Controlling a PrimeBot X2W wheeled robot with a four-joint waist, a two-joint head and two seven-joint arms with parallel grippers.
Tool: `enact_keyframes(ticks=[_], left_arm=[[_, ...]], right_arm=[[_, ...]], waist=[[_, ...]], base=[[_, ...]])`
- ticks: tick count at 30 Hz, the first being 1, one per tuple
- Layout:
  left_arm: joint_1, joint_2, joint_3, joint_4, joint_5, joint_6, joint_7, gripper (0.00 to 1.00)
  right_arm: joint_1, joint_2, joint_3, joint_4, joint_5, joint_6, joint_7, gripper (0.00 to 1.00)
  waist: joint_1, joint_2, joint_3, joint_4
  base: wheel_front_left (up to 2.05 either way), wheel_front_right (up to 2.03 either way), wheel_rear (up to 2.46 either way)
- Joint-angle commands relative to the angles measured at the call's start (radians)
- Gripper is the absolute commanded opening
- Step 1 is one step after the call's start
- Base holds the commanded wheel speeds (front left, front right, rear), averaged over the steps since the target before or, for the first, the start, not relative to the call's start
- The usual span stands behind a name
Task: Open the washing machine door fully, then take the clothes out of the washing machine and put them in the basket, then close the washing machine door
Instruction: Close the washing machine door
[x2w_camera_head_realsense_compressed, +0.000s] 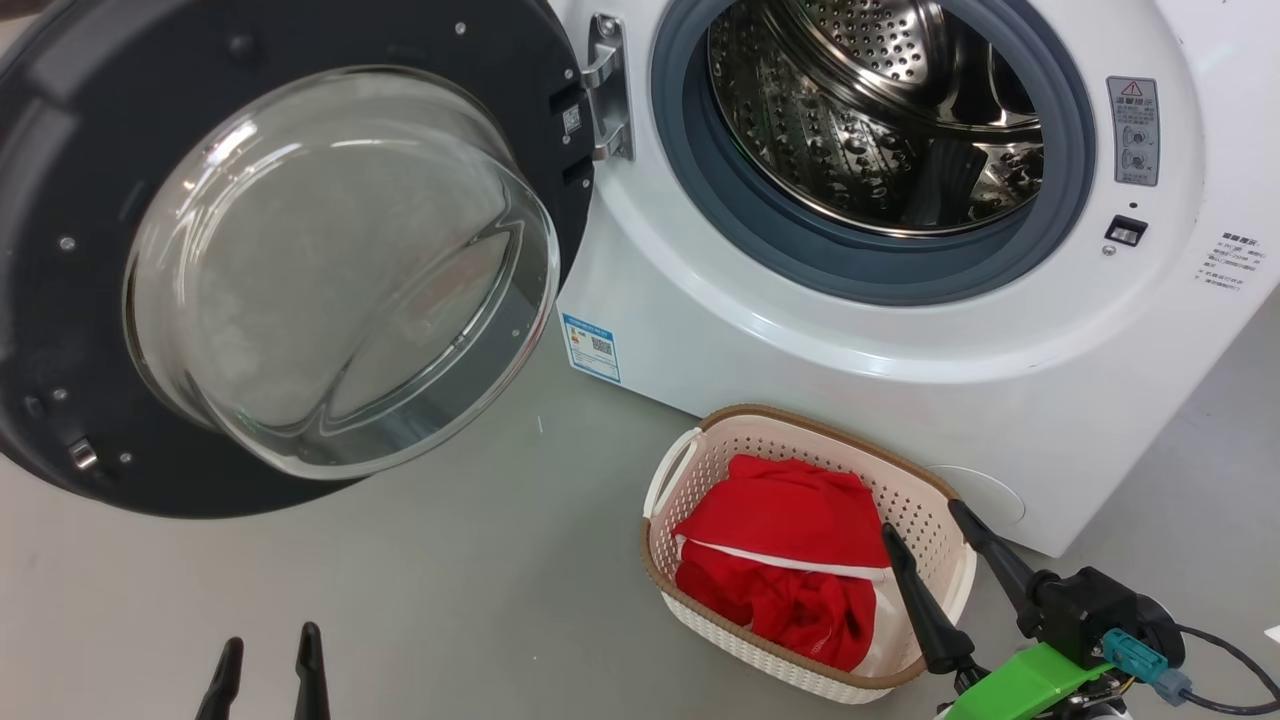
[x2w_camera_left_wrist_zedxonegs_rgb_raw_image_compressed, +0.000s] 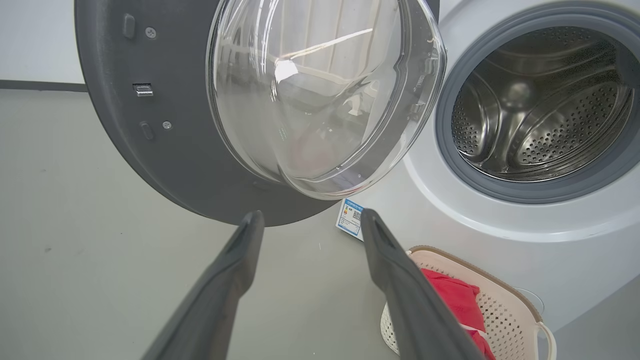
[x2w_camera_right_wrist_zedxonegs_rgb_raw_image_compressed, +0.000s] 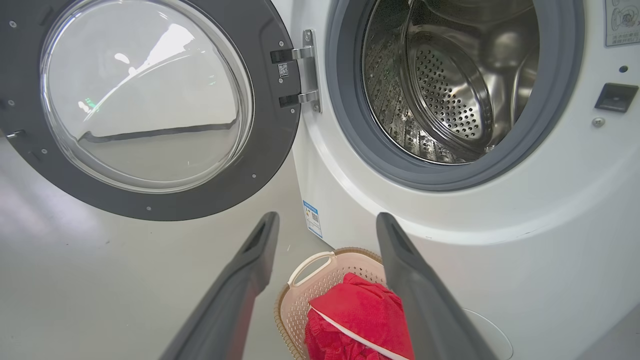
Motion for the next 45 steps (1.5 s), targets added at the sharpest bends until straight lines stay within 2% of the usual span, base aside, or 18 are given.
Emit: enact_keyframes(ticks=[1,7,8,10,11,12,19,24,30,34,35,40,45], left_arm=[[-0.001,0.008,0.03,-0.03,-0.006,0.012,-0.005,1.0],[-0.002,0.008,0.029,-0.035,-0.018,0.008,-0.005,1.0],[-0.004,0.008,0.028,-0.038,-0.024,0.006,-0.005,0.9],[-0.012,0.008,0.031,-0.049,-0.04,0.002,-0.005,0.46],[-0.016,0.008,0.034,-0.057,-0.045,0.0,-0.005,0.29],[-0.022,0.008,0.038,-0.067,-0.049,-0.003,-0.005,0.0],[-0.093,0.011,0.131,-0.196,-0.042,-0.036,-0.005,0.0],[-0.169,0.047,0.208,-0.263,-0.05,-0.052,-0.005,0.0],[-0.327,0.155,0.283,-0.277,-0.105,-0.06,-0.005,0.0],[-0.447,0.254,0.314,-0.242,-0.192,-0.061,-0.005,0.0],[-0.503,0.307,0.328,-0.207,-0.234,-0.061,-0.005,0.0],[-0.633,0.419,0.351,-0.085,-0.36,-0.061,-0.005,0.0],[-0.728,0.518,0.323,0.088,-0.487,-0.061,-0.001,0.0]], right_arm=[[-0.036,-0.01,0.027,-0.017,0.011,0.006,-0.006,1.0],[-0.035,-0.012,0.033,-0.016,0.017,0.006,-0.006,1.0],[-0.035,-0.012,0.032,-0.016,0.017,0.006,-0.006,1.0],[-0.034,-0.011,0.031,-0.017,0.017,0.006,-0.006,1.0],[-0.034,-0.011,0.03,-0.017,0.017,0.006,-0.006,1.0],[-0.033,-0.01,0.028,-0.017,0.017,0.006,-0.006,1.0],[-0.026,-0.006,0.018,-0.022,0.012,0.006,-0.006,1.0],[-0.024,-0.003,0.014,-0.025,0.009,0.006,-0.006,1.0],[-0.02,0.001,0.002,-0.032,0.003,0.006,-0.006,1.0],[-0.022,0.002,-0.002,-0.036,-0.002,0.006,-0.006,1.0],[-0.024,0.001,-0.001,-0.036,-0.005,0.006,-0.006,1.0],[-0.039,-0.005,0.002,-0.036,-0.011,0.006,-0.006,1.0],[-0.055,-0.011,0.004,-0.035,-0.015,0.006,-0.006,1.0]], waist=[[0.0,0.0,-0.001,0.0],[0.0,0.0,-0.004,-0.001],[0.0,0.0,-0.004,-0.001],[0.0,0.0,-0.003,-0.001],[0.0,0.0,-0.003,-0.001],[0.0,0.0,-0.003,-0.001],[0.0,0.0,0.001,-0.001],[0.0,0.0,0.006,-0.001],[0.0,0.0,0.019,-0.002],[0.0,0.0,0.036,-0.013],[0.0,0.0,0.044,-0.018],[0.0,0.0,0.069,-0.032],[0.0,0.0,0.089,-0.041]], base=[[0.0,0.0,0.0],[0.0,0.0,0.0],[0.0,0.0,0.0],[0.0,0.0,0.0],[0.0,0.0,0.0],[0.0,0.0,0.0],[0.0,0.0,0.0],[0.0,0.0,0.0],[0.0,0.0,0.0],[0.0,0.0,0.0],[0.0,0.0,0.0],[0.0,0.0,0.0],[0.0,0.0,0.0]])
